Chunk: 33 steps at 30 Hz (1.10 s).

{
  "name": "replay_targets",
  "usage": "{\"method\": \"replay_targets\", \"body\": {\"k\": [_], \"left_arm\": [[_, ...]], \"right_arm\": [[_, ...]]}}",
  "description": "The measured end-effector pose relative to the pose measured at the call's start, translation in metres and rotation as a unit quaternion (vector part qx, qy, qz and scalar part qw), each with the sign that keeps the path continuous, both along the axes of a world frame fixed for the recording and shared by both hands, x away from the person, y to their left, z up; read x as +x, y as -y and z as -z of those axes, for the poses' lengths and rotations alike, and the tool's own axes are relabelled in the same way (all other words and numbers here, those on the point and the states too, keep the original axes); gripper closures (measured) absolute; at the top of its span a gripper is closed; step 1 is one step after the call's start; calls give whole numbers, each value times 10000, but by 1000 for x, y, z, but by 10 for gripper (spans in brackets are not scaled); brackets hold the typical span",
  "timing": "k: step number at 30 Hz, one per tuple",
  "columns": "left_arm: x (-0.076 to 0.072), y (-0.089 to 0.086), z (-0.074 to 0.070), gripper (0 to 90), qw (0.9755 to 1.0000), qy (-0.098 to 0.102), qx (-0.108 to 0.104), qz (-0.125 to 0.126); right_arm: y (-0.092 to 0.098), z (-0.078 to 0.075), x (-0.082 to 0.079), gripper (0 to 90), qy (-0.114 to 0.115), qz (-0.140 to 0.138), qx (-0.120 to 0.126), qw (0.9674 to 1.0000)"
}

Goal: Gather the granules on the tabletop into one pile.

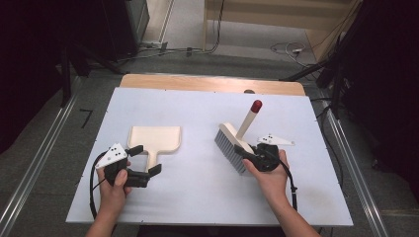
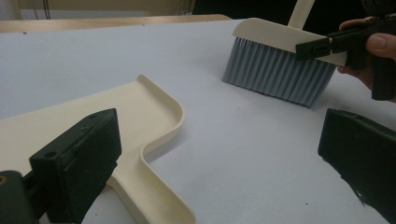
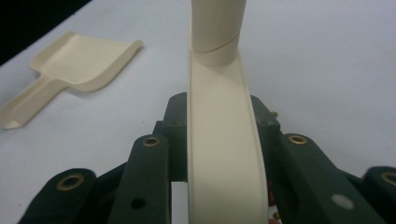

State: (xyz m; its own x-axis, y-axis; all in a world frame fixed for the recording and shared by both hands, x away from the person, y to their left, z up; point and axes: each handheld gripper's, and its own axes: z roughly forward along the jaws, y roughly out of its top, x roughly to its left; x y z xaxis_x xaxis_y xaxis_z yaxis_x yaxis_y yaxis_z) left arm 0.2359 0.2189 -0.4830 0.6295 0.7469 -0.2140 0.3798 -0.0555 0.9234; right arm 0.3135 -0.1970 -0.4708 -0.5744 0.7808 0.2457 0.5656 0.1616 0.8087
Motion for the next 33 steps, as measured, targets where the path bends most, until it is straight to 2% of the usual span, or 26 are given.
{"method": "replay_targets", "body": {"k": [2, 5, 9, 11, 13, 16, 18, 23, 26, 29, 33], "left_arm": [[0, 0, 0, 0, 10000, 3, -7, -9], [0, -1, 0, 0, 10000, -2, 6, -13], [0, -2, -1, 0, 10000, 16, -17, -6], [-1, -2, -1, 0, 10000, 18, -23, -2], [-1, -2, -1, 0, 10000, 17, -19, 1], [1, -1, -1, 0, 10000, 4, -15, -18], [1, 0, -1, 0, 10000, 8, -23, 0], [1, 0, 0, 0, 10000, 3, 23, 1], [1, 0, 0, 0, 10000, 9, 19, 6], [0, 0, 0, 0, 10000, 12, 23, -4], [0, 0, 0, 0, 10000, 16, 30, -1]], "right_arm": [[3, -4, 0, 655, 67, -38, 110, 9999], [10, -14, 0, 655, 203, -48, 138, 9997], [31, -25, 4, 655, 362, 326, 124, 9987], [44, -25, 7, 655, 562, 620, -168, 9963], [55, -21, 8, 655, 792, 913, -664, 9904], [63, -10, 12, 655, 803, 1157, -1042, 9845], [59, -3, 13, 655, 761, 1104, -1187, 9838], [35, -2, 8, 656, 771, 852, -1238, 9856], [19, -1, 3, 656, 871, 651, -1327, 9852], [9, -3, -1, 656, 923, 446, -1310, 9861], [7, -7, -3, 656, 1102, 300, -1274, 9853]]}}
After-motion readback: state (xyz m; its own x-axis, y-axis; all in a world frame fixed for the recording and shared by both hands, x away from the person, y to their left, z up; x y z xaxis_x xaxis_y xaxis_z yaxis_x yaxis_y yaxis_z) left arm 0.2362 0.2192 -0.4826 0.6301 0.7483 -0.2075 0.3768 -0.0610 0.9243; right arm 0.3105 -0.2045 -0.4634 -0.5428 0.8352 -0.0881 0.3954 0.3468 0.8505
